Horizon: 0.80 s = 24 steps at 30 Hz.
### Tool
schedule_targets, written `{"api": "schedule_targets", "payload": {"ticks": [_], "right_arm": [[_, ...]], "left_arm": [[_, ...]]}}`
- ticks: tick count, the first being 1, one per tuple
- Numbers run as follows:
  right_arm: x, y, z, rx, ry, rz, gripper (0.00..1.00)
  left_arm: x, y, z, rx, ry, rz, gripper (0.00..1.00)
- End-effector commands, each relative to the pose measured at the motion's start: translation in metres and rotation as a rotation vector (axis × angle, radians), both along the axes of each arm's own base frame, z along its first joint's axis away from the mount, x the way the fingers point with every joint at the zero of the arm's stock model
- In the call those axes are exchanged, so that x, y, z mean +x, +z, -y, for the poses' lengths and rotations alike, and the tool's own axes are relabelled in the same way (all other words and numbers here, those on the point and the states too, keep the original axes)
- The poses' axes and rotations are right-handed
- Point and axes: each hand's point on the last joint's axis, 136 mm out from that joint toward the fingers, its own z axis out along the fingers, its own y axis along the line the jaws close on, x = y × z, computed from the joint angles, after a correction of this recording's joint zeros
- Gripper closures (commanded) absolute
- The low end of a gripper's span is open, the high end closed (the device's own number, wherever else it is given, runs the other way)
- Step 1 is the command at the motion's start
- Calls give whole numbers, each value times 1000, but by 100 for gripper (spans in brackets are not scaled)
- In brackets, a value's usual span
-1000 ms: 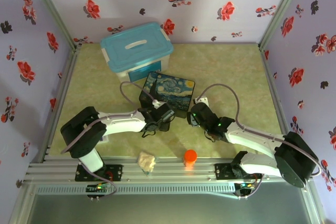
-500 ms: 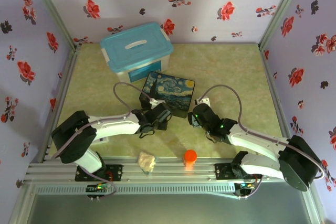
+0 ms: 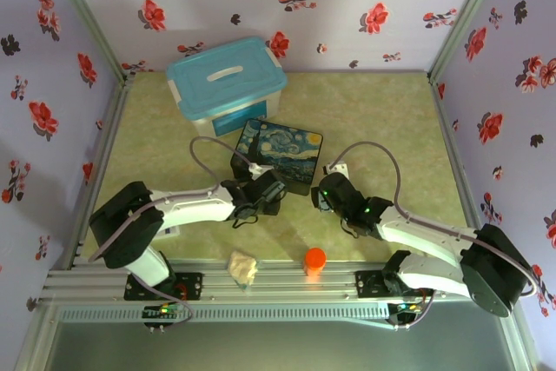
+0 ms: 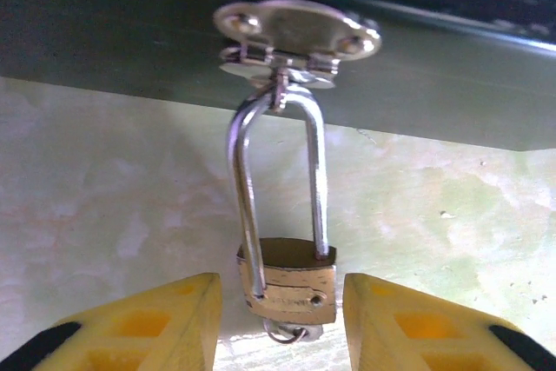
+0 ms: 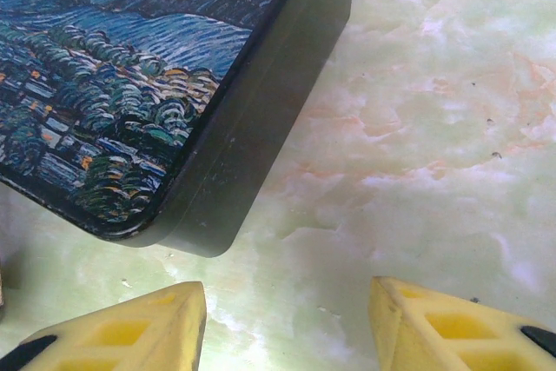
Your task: Unlock the padlock with the key
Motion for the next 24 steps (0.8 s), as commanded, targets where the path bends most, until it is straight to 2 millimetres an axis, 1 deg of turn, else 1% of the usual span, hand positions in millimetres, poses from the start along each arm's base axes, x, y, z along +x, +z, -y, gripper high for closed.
{"api": "schedule_targets", "payload": {"ticks": [1,4,8,12,18,24], "right_arm": [[-2,-4,7,-8,-19,-9,48],[-2,-5,7,-9,-20,-12,48],[-2,-5,7,-10,-19,-11,48],[-2,-4,7,-10,-21,-9,48],[-2,-6,8,-14,-21,-11,48],[-1,-8,7,-16,-20,-15,48]], "left_arm": [[-1,0,10,7,5,-14,58],[-3,-5,13,15,1,-20,58],[-3,-13,10,78,5,-44,58],[-2,-20,11,107,3,-59,58],[-1,-22,15,103,-9,-60,61],[-2,-23,26,71,-32,-71,65]]}}
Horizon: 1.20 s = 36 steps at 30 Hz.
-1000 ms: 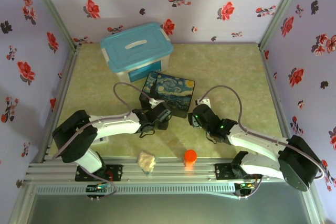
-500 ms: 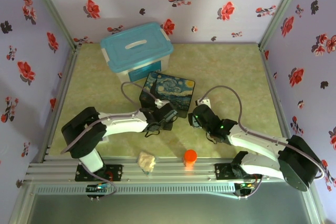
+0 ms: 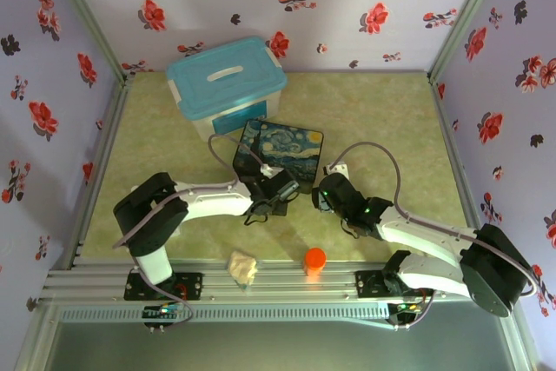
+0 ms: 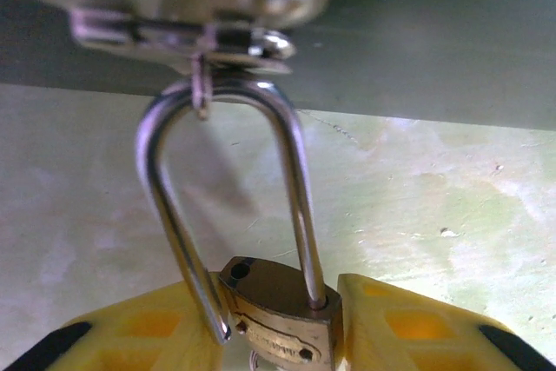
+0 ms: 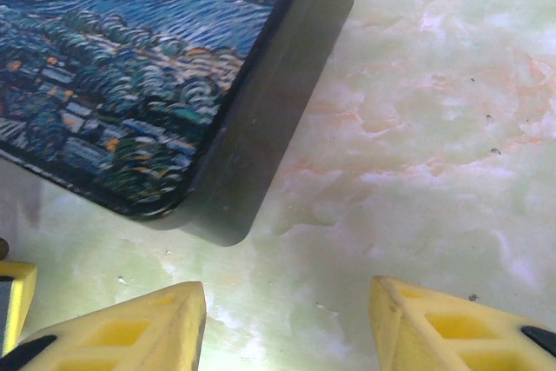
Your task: Unlock the padlock with the key
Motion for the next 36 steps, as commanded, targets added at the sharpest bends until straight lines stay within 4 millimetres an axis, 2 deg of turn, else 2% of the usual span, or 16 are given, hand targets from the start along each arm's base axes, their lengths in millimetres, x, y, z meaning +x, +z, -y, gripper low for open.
{"api": "schedule_targets", "payload": {"ticks": [1,4,6,14,17,20,28,31,36], "right_arm": [[0,-6,5,-11,-20,-10,48],[0,-3,4,5,-17,-4,48],[0,-3,4,10,-20,0,48],[2,-5,1,13,-21,-4,48],[3,-5,0,14,-22,-4,48],[3,-6,0,13,-21,-4,48],[3,-7,0,11,-22,-8,49],[3,-7,0,13,-24,-8,49],[3,-7,0,14,-26,-8,49]], "left_arm": [[-2,-1,11,-21,-26,-17,65],[-5,2,18,-92,-42,-18,71],[-7,4,21,-144,-42,-24,77],[-6,6,15,-183,-26,-32,83],[-8,7,20,-233,-38,-49,85],[-9,5,21,-281,-27,-64,92],[-9,-17,6,-187,6,-104,84],[-8,-18,-2,-159,33,-95,77],[-5,-14,-9,-132,46,-70,73]]}}
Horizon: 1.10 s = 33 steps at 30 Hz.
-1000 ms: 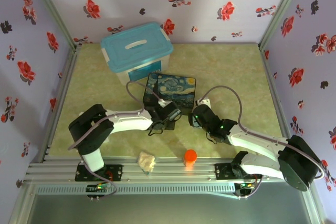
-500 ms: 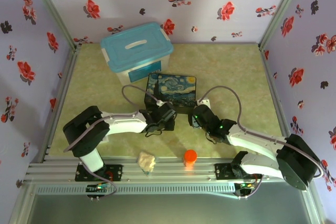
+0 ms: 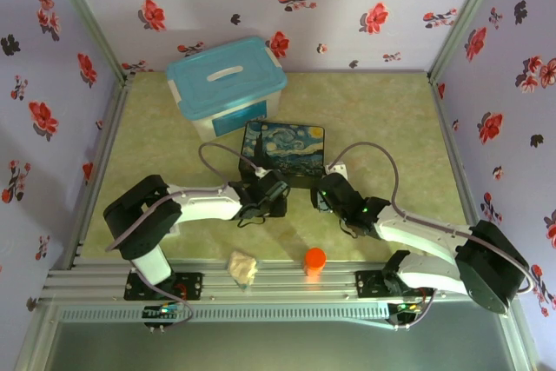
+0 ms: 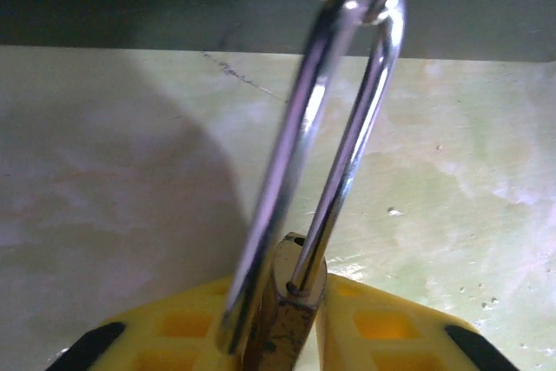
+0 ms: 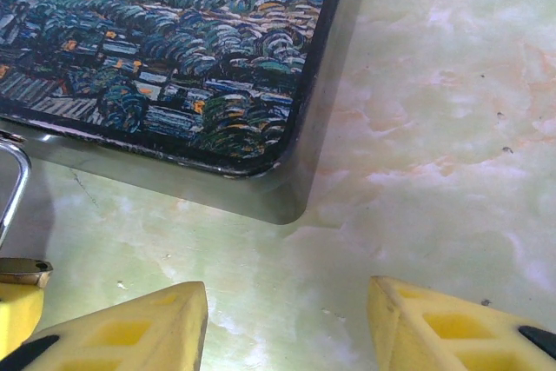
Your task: Unlock the padlock with the key
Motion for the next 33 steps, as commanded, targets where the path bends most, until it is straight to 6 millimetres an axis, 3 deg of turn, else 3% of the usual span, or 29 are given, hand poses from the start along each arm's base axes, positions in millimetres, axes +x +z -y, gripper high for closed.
{"api": "schedule_targets", "payload": {"ticks": [1,4,7,10,18,23,27,33], "right_arm": [[1,-2,3,11,-22,-2,49],[1,-2,0,18,-13,-10,49],[-1,-3,-3,29,-2,-20,49],[0,-1,-3,31,-2,-16,50],[0,15,-9,105,11,29,48],[-6,34,-35,252,119,48,45],[-10,43,-55,326,186,28,42],[-4,28,-78,337,209,-53,44]], "left_arm": [[2,-8,-16,73,36,-7,71],[2,-7,-15,72,32,-7,58],[2,0,-12,49,17,19,58],[4,9,-13,35,19,43,50],[8,40,-28,16,47,130,40],[14,79,-40,-76,85,210,38],[19,111,-51,-201,117,292,24],[21,122,-73,-277,175,330,18]]}}
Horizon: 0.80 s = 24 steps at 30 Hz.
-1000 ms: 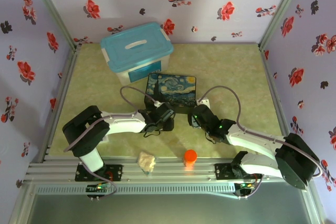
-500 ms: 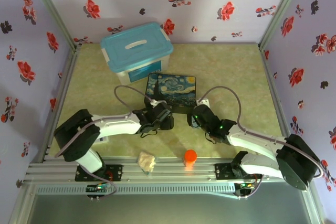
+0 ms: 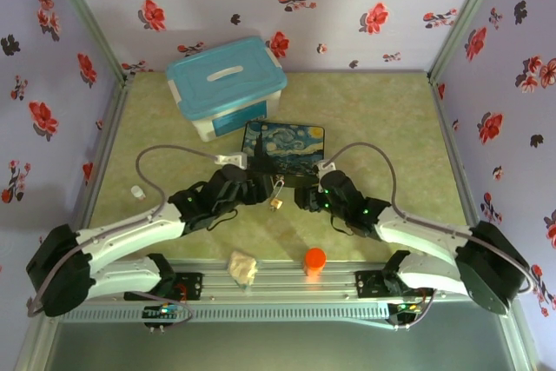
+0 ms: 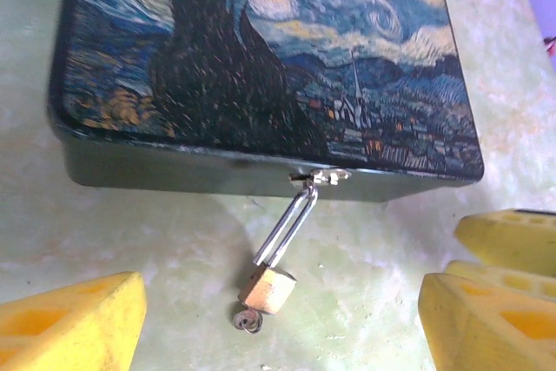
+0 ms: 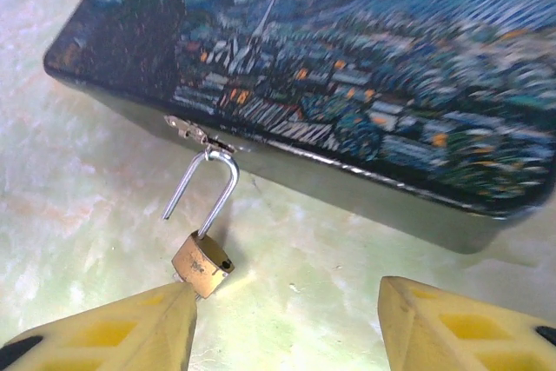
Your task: Unlock the padlock with the key
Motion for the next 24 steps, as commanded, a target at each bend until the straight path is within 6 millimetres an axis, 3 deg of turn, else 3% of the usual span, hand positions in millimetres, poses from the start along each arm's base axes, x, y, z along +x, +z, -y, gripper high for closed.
{"api": "schedule_targets", "payload": {"ticks": [1,8,11,17,24], "right_arm": [[9,7,-24,73,23,-36,46],[16,-15,-57,90,45,-120,49],[18,-29,-61,84,26,-156,52],[20,-37,-72,119,35,-183,55],[11,-52,-73,45,75,-186,55]], "left_arm": [[3,-1,-12,-28,42,21,18],[-1,-19,-20,-59,73,-17,18],[-1,-25,-22,-69,85,-27,19],[-2,-29,-22,-69,87,-33,19],[-1,-39,-24,-50,99,-57,19]]}}
